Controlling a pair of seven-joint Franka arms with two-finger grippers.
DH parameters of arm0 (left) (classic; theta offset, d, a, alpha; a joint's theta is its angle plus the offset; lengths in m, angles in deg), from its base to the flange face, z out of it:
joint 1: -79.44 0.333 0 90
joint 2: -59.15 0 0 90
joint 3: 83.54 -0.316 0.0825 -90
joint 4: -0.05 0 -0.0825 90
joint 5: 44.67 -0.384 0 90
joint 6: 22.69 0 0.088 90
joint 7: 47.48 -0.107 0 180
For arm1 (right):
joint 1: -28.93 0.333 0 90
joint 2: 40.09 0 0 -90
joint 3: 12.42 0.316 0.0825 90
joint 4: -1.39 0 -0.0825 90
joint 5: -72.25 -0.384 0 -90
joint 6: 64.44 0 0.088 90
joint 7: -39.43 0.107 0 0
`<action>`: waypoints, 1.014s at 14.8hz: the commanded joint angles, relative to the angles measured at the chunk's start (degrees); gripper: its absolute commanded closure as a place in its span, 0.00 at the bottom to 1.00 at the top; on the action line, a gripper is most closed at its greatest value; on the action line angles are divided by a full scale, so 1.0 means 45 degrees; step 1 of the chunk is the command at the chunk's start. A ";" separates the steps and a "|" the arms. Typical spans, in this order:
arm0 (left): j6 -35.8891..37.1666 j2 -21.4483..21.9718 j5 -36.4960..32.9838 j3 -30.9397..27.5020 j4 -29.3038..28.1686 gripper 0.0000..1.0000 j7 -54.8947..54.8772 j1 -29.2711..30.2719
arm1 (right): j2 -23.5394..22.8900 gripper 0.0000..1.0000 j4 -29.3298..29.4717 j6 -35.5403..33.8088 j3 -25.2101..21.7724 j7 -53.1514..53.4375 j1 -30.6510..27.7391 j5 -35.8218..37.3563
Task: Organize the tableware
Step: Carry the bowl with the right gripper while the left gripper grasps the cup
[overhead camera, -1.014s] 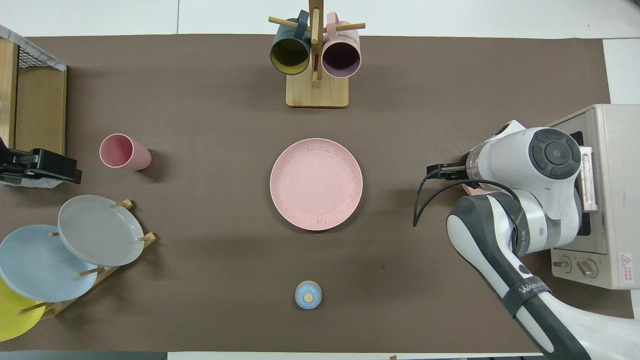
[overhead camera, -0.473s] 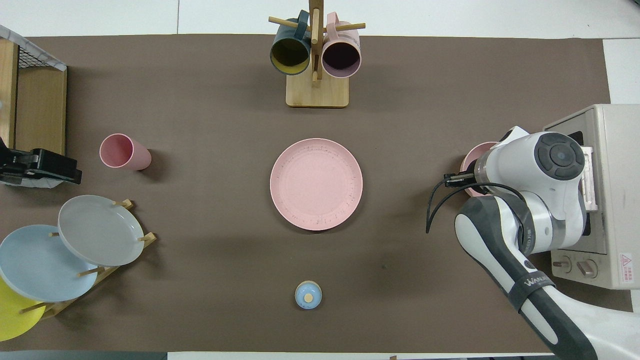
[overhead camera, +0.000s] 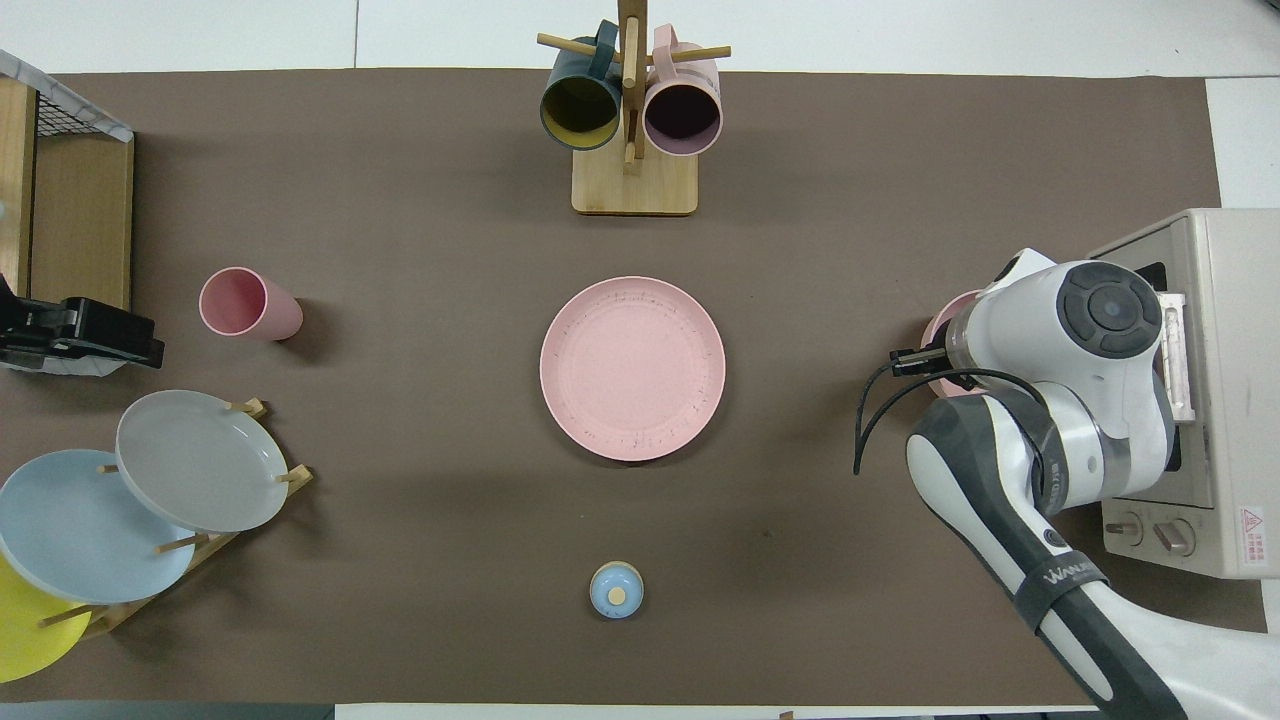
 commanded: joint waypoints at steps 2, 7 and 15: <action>-0.0078 0.0351 -0.0231 0.0075 -0.0318 0.00 0.0103 0.0117 | -0.0701 1.00 0.2670 -0.2237 0.0211 0.1887 0.1720 0.0005; -0.1638 -0.0717 -0.0212 0.0075 -0.0241 0.00 0.0122 0.0370 | -0.4632 1.00 0.9569 -0.5569 0.0212 0.7331 0.5742 0.0043; -0.5585 -0.4530 -0.0153 0.0075 -0.0278 0.00 0.0161 0.0351 | -0.6699 1.00 1.1039 -0.4549 0.0231 0.9043 0.7294 0.0845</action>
